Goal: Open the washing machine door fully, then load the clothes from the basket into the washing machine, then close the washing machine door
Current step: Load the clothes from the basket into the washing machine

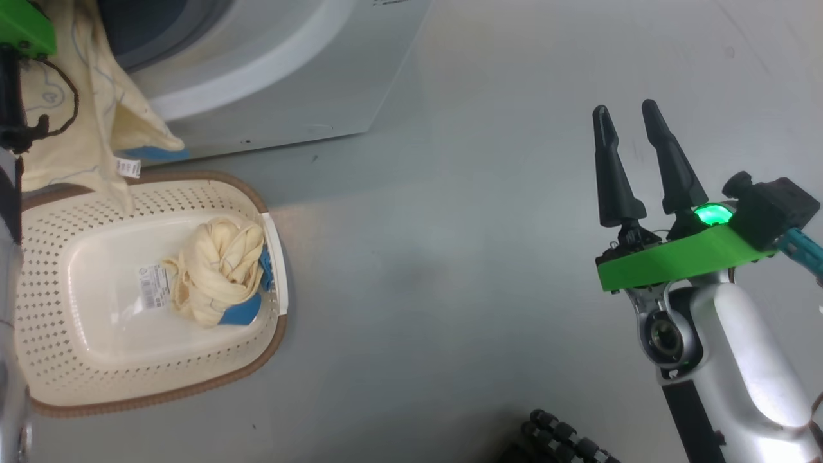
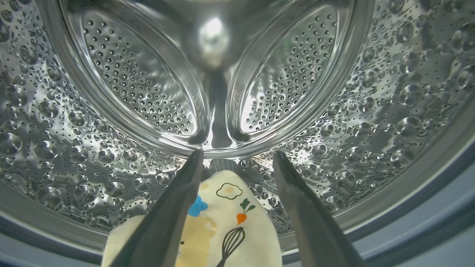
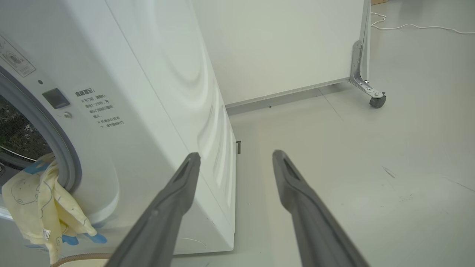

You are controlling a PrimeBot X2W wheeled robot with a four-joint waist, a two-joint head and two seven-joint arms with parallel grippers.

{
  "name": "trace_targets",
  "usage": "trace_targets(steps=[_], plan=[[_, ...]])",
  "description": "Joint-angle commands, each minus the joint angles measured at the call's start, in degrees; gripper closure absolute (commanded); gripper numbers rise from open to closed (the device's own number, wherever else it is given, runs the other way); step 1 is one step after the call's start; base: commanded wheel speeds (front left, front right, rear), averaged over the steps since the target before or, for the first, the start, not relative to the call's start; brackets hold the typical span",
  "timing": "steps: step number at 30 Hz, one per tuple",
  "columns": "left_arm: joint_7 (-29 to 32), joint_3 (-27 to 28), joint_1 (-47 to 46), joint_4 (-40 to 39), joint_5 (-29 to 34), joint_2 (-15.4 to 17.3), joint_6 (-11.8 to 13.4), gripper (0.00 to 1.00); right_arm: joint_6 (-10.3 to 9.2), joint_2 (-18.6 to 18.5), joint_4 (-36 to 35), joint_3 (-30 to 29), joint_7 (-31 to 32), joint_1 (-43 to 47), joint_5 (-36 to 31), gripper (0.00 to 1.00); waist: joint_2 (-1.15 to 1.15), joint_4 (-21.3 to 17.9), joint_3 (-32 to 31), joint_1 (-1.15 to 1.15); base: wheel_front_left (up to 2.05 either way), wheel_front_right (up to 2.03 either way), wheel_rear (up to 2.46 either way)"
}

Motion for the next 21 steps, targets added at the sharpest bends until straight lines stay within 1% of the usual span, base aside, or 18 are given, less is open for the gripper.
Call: trace_targets(steps=[1, 8, 14, 21], plan=[[-0.3, 1.6, 0.4, -3.5, 0.5, 2.0, 0.4, 0.00, 0.09, 0.0, -1.4, 0.3, -0.4, 0.4, -0.5, 0.00, 0.00, 0.3, -0.6, 0.00, 0.00, 0.00, 0.00], [-0.3, 4.9, 7.5, -9.7, 2.0, -0.2, 0.4, 0.00, 0.09, -0.8, -1.1, -0.6, -0.4, 1.1, -0.7, 0.00, 0.00, 1.6, -3.4, 0.00, 0.00, 0.00, 0.00], [-0.3, 6.5, 14.6, -14.2, 3.6, -2.2, 0.2, 0.00, 0.09, -2.0, -0.9, -1.2, -0.4, 2.1, -0.8, 0.00, 0.00, 3.0, -6.4, 0.00, 0.00, 0.00, 0.00], [-0.3, 8.8, 22.5, -18.6, 4.0, -4.5, 0.1, 0.00, 0.09, -3.7, -0.2, -1.8, -0.4, 3.7, -0.7, 0.00, 0.00, 4.9, -10.2, 0.00, 0.00, 0.00, 0.00]])
